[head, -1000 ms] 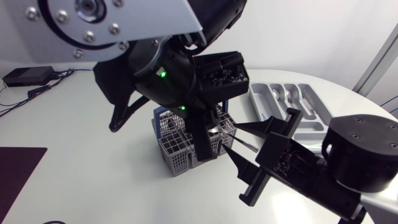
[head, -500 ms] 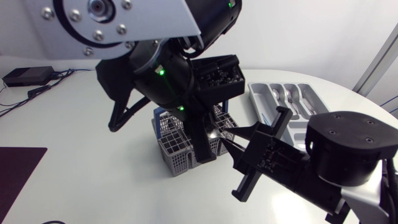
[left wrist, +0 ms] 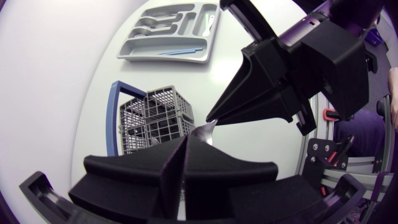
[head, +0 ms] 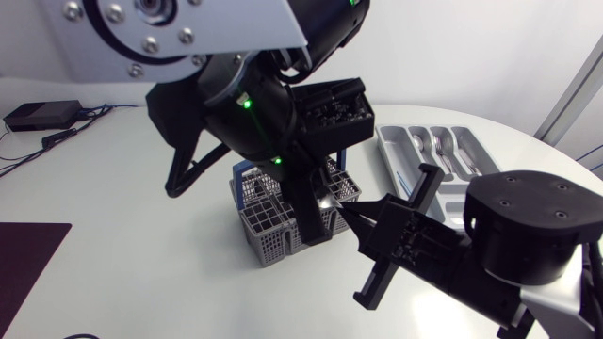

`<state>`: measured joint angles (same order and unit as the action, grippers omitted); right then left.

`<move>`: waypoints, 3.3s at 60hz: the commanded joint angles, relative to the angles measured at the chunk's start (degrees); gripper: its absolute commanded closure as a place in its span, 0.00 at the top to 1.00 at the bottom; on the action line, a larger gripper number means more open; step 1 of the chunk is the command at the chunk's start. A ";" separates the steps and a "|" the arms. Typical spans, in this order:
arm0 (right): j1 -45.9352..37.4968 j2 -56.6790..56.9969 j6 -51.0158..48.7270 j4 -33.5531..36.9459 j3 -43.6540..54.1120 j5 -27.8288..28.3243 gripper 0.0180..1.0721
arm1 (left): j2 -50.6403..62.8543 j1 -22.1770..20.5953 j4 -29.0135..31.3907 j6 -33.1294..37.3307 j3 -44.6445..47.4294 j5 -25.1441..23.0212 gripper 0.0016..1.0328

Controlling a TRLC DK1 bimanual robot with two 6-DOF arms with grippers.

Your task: Unload the cutlery basket into the drawer organizer.

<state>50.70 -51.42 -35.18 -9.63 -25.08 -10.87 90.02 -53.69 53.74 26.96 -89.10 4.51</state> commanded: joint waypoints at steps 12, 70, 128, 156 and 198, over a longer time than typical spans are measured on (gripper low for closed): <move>0.81 2.46 -0.50 2.77 -0.76 -0.46 0.05 | 1.30 -0.10 0.49 -1.56 -2.04 -0.21 0.40; -26.53 17.05 -10.88 21.93 3.37 24.76 0.05 | 1.04 8.52 -3.90 -3.05 -2.04 0.85 0.94; -79.44 -36.65 -68.53 37.40 -24.31 49.63 0.05 | 6.57 4.12 -11.11 -2.79 5.43 12.63 0.93; -79.26 -50.89 -74.77 31.60 -30.55 39.26 0.05 | 8.68 3.42 -11.11 -3.67 4.46 15.17 0.93; -77.94 -42.89 -68.18 24.22 -23.17 40.76 0.50 | 10.79 3.15 -10.41 -7.10 3.32 20.27 0.93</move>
<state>-27.68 -97.23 -105.38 14.35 -49.76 28.84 99.61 -50.09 42.98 22.00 -84.53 23.05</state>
